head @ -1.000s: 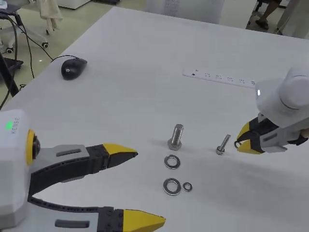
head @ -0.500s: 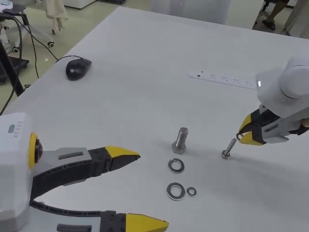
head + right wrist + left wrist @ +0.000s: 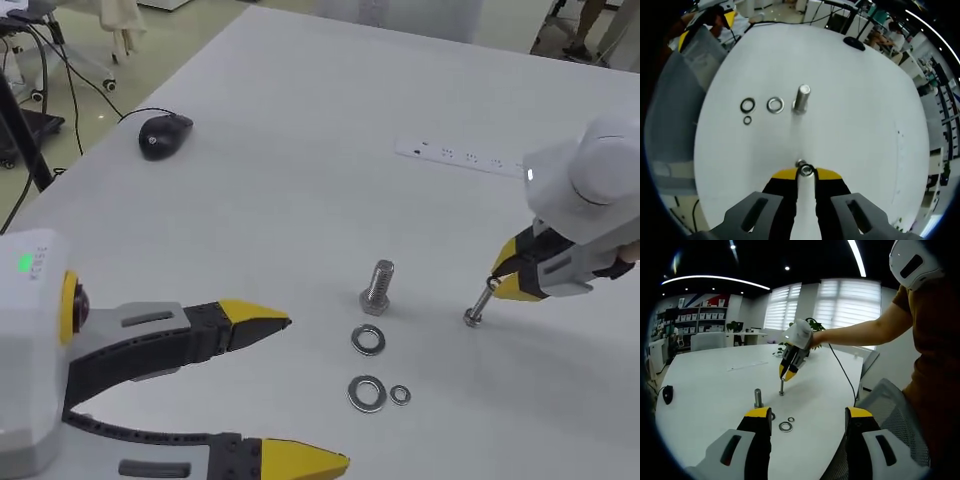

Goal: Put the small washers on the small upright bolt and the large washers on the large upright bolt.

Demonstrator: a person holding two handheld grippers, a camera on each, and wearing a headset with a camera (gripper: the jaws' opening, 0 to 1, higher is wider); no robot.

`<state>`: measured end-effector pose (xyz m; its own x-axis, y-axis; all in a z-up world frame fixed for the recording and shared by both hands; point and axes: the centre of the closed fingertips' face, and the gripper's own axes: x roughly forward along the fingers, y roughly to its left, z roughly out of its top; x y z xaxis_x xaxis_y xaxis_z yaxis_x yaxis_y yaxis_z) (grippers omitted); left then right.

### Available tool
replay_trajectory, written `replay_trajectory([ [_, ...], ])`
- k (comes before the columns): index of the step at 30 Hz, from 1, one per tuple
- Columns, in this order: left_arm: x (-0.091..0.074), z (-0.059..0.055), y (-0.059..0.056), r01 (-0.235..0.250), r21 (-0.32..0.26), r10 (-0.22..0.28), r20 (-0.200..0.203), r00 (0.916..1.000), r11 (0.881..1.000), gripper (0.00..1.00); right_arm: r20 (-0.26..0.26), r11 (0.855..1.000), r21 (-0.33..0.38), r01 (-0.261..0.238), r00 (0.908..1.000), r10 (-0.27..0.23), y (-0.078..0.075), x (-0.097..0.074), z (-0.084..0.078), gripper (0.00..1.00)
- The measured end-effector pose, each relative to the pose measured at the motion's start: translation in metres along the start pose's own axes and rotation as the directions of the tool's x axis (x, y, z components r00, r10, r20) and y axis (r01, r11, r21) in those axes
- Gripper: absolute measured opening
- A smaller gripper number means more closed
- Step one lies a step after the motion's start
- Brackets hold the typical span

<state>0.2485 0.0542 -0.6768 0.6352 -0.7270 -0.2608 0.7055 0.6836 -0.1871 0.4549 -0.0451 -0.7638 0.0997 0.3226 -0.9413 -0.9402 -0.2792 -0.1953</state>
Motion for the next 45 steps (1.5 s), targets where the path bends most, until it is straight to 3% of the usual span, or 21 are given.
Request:
replay_trajectory([
  [11, 0.0, -0.001, 0.0, -0.002, -0.004, 0.002, -0.004, 1.0, 1.0, 0.59, -0.009, 1.0, 0.002, -0.014, 0.9999, 0.014, 0.0, 0.009, -0.003, 0.12],
  [28, 0.001, -0.006, 0.002, -0.005, -0.024, 0.005, -0.014, 0.9999, 1.0, 0.59, -0.017, 0.998, 0.036, -0.045, 0.9988, 0.046, 0.008, 0.042, -0.013, 0.13],
  [45, 0.003, -0.008, 0.004, -0.007, -0.023, 0.006, -0.027, 0.9996, 1.0, 0.59, -0.008, 0.998, 0.045, -0.044, 0.999, 0.044, 0.009, 0.051, -0.011, 0.14],
])
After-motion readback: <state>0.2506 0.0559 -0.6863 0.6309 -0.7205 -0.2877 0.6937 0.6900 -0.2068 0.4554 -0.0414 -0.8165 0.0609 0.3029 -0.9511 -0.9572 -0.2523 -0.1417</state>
